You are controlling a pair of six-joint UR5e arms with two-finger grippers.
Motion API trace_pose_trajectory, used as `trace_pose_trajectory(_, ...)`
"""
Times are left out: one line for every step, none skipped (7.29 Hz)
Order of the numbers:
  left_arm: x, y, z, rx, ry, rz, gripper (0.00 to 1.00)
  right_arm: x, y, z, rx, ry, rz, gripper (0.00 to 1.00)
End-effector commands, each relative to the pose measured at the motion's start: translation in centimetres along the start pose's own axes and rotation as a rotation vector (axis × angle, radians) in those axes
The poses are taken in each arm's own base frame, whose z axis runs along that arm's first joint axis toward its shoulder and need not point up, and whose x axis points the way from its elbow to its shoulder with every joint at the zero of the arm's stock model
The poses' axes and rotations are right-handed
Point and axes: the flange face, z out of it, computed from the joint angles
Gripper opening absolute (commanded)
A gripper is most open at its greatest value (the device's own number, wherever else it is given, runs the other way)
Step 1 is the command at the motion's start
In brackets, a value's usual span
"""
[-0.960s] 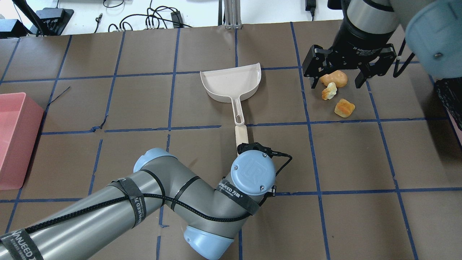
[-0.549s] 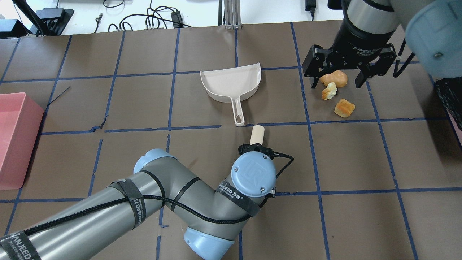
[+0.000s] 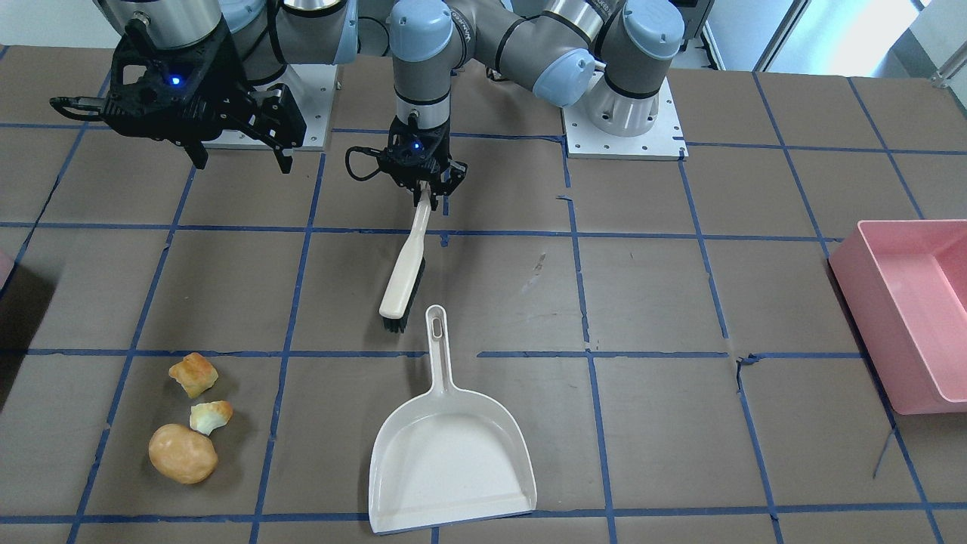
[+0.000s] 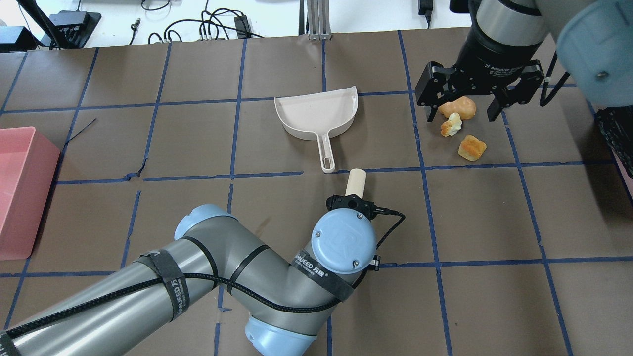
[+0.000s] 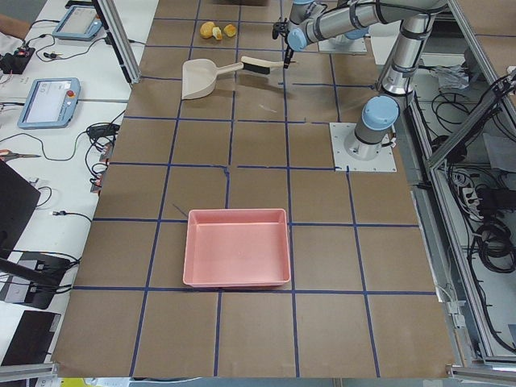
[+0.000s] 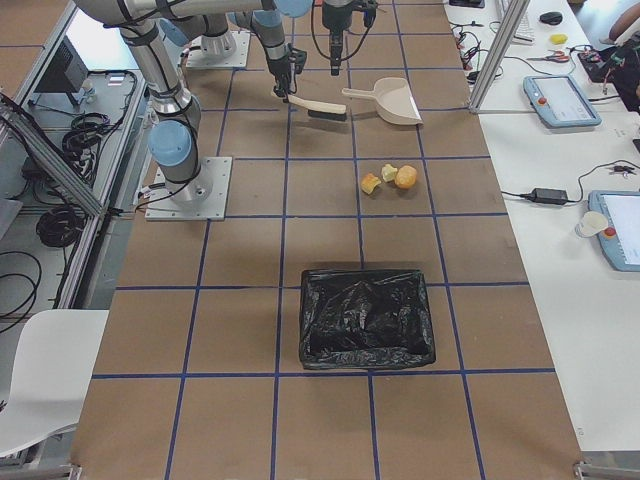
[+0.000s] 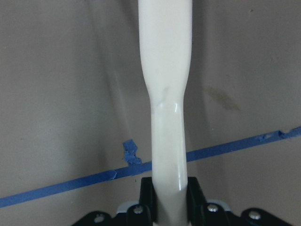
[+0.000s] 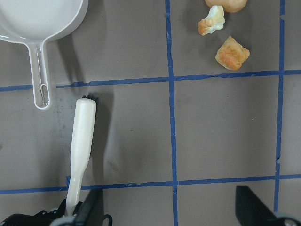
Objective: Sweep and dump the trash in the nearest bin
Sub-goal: 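Move the right gripper to the dustpan handle while the left gripper raises the brush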
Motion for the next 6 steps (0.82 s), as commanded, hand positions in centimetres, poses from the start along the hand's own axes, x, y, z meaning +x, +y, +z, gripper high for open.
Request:
trace_pose_trajectory(-1.3, 1.6, -2.1, -0.001, -0.009, -0.001, 0.00, 0.0, -0.6, -0.1, 0.014, -0.002, 0.007, 1.00)
trace_pose_trajectory(-2.8, 2.7, -3.1, -0.010, -0.018, 0.021, 0.00, 0.0, -0.9, 0.5, 0.000, 0.002, 0.010, 1.00)
trace_pose_trajectory(-4.3, 3.2, -4.3, -0.047, -0.038, 0.017, 0.00, 0.1, -1.2, 0.4, 0.006, 0.003, 0.011, 1.00)
trace_pose_trajectory(-5.9, 3.4, -5.5, -0.071, -0.046, 0.012, 0.00, 0.0, -2.0, 1.8, -0.017, -0.001, 0.008, 1.00)
trace_pose_trajectory(-7.5, 3.3, -6.5, -0.085, -0.047, -0.017, 0.00, -0.2, -3.0, 2.8, -0.002, -0.001, -0.034, 1.00)
trace_pose_trajectory(-8.2, 3.8, -6.8, -0.107, -0.053, -0.012, 0.00, -0.6, -3.0, 3.9, -0.007, -0.004, -0.039, 1.00)
